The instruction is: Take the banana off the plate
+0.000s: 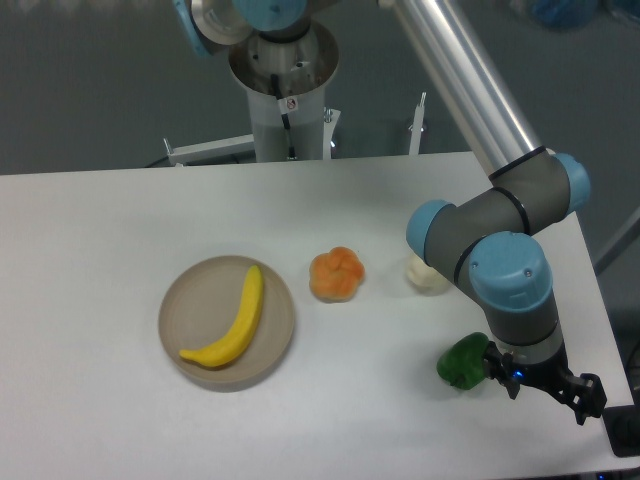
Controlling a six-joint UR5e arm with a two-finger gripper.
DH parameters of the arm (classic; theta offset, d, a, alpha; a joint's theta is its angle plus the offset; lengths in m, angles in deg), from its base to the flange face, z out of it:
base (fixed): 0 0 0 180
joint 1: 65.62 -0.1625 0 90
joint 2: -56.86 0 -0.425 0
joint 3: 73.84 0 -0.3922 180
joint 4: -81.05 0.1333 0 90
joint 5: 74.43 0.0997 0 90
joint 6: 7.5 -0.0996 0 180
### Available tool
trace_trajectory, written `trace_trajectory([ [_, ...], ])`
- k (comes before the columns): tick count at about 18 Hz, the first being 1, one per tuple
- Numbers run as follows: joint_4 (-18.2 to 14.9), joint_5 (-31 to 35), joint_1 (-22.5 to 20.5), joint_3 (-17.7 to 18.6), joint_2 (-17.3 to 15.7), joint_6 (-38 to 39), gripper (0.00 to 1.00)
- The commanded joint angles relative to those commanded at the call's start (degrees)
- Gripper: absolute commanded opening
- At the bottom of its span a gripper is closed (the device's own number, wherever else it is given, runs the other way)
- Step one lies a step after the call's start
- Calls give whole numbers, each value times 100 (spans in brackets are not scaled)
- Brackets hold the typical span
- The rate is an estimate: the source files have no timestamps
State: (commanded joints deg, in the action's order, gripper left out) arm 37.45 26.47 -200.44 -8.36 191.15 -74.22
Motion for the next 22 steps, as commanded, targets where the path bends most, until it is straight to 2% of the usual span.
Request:
trace_trajectory([
  [17,-18,61,-9,70,-18,62,100],
  [22,-79,35,44,123,-166,140,100],
])
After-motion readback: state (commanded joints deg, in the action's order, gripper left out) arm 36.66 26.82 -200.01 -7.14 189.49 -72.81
